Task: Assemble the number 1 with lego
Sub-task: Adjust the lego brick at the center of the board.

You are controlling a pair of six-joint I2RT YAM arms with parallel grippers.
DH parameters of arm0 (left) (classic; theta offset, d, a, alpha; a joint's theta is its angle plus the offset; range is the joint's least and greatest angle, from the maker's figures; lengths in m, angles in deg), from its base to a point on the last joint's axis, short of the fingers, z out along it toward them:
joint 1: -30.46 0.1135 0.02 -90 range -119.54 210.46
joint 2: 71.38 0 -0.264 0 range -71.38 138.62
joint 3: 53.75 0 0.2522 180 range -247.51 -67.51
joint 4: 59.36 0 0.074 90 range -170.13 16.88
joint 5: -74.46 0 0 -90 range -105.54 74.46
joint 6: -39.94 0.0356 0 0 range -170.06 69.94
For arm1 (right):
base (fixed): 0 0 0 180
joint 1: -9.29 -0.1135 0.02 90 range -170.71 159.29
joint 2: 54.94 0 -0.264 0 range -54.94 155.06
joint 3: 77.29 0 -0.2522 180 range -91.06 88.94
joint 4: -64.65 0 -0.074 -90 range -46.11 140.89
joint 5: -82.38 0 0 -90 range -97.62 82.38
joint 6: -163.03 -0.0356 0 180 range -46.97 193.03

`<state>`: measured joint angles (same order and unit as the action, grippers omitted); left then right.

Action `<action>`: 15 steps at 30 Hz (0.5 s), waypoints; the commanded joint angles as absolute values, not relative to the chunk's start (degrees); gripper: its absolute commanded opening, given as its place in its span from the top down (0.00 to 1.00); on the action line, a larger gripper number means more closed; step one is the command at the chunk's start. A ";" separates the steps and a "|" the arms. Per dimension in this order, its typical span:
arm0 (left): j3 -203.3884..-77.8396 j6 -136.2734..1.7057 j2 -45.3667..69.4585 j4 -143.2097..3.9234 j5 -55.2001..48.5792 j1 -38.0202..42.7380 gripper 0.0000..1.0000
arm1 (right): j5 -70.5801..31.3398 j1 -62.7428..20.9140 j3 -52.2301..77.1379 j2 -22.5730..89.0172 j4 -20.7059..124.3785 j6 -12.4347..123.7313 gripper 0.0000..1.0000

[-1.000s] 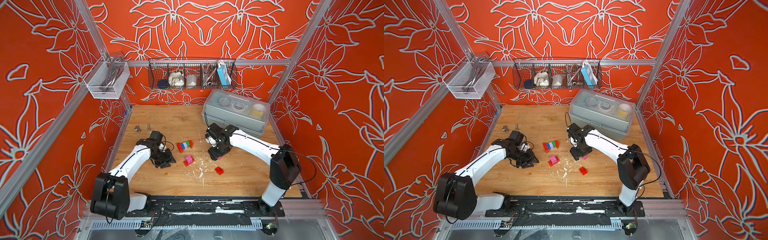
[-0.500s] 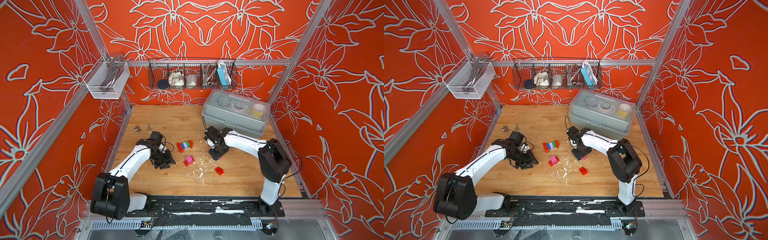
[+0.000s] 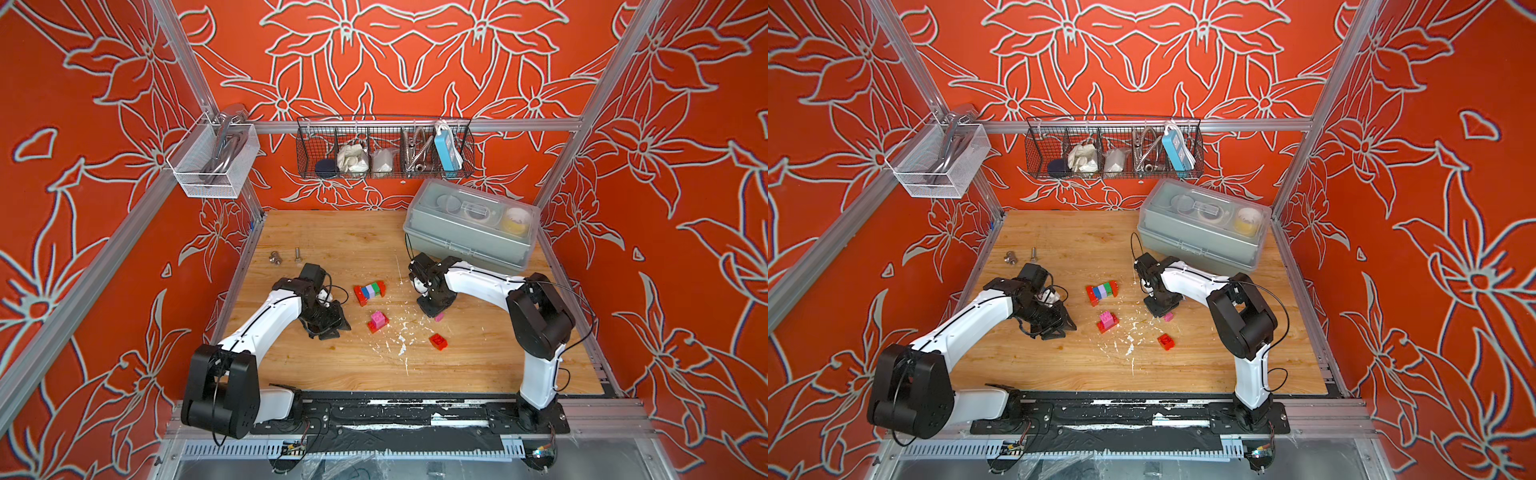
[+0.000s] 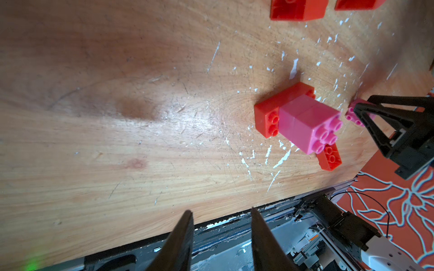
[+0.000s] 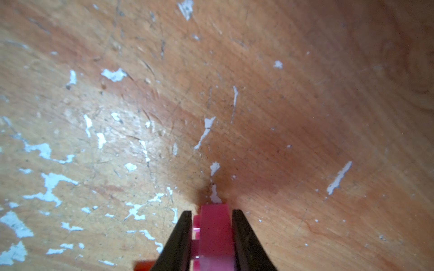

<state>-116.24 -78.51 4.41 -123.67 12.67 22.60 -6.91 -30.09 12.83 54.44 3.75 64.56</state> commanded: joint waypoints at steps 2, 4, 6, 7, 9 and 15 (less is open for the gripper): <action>-116.29 -77.60 4.54 -125.29 12.22 22.90 0.60 | -14.27 -28.89 14.44 53.26 3.57 63.08 0.79; -116.18 -77.60 4.38 -125.23 12.08 22.90 0.60 | -20.52 -28.00 14.95 52.43 4.55 62.92 0.81; -116.12 -77.58 4.40 -125.17 12.06 22.90 0.60 | -29.35 -27.11 16.11 51.61 6.93 63.40 0.81; -116.14 -77.51 4.38 -125.24 12.05 22.90 0.60 | -33.88 -26.70 16.68 51.32 8.32 63.58 0.81; -116.13 -77.60 4.53 -125.21 12.05 22.91 0.60 | -41.64 -25.91 17.97 51.25 11.64 63.54 0.81; -116.41 -77.30 4.32 -125.83 11.97 22.90 0.60 | -57.20 -23.03 19.16 56.54 20.01 62.23 0.81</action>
